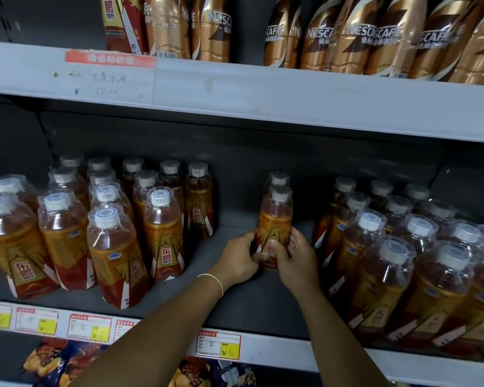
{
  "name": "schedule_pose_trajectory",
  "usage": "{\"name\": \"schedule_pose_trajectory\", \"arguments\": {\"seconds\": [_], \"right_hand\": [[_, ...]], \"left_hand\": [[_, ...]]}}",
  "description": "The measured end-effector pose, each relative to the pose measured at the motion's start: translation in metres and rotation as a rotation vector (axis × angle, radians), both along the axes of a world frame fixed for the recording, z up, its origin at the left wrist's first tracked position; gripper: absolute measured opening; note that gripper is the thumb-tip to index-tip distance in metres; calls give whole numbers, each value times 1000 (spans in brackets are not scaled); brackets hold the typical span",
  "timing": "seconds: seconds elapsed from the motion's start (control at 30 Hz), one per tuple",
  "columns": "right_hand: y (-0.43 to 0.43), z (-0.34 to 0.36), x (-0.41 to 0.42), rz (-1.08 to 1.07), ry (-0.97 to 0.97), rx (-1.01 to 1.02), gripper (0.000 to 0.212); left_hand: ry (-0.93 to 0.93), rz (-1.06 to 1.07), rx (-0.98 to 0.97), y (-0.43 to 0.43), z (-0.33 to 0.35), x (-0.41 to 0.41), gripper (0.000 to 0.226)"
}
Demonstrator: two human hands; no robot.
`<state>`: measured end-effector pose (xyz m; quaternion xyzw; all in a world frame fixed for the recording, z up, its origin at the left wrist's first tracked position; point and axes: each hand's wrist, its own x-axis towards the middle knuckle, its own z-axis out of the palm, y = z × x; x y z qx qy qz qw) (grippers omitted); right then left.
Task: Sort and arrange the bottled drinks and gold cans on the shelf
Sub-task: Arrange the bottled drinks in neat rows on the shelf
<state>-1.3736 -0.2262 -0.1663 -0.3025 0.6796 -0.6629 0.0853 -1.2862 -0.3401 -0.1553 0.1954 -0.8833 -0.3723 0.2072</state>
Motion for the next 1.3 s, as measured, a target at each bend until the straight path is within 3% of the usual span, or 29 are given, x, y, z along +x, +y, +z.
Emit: {"name": "schedule_pose_trajectory", "arguments": {"seconds": [0.37, 0.63, 0.73, 0.83, 0.93, 1.0, 1.13, 1.2, 1.3], "right_hand": [[-1, 2, -2, -18, 44, 51, 39], [3, 11, 3, -108, 57, 162, 33], [6, 14, 11, -329, 161, 256, 28], [1, 16, 26, -381, 384, 230, 21], [-14, 22, 47, -296, 542, 90, 11], [-27, 24, 61, -168, 528, 87, 9], [-62, 29, 83, 207, 313, 180, 36], [-80, 32, 90, 329, 298, 257, 50], [-103, 34, 100, 465, 305, 358, 77]], "left_hand": [[-9, -11, 7, 4, -1, -1, 55], [-160, 53, -176, 5, 6, 7, 43], [-181, 51, -233, 4, 9, 22, 42], [-203, 90, -292, 0, 16, 46, 37], [-225, 166, -327, -6, 28, 73, 34], [-217, 209, -299, -9, 37, 93, 35], [-278, 232, -238, -10, 44, 134, 29], [-347, 253, -268, -7, 41, 150, 21], [-366, 301, -292, -5, 37, 167, 32]]}}
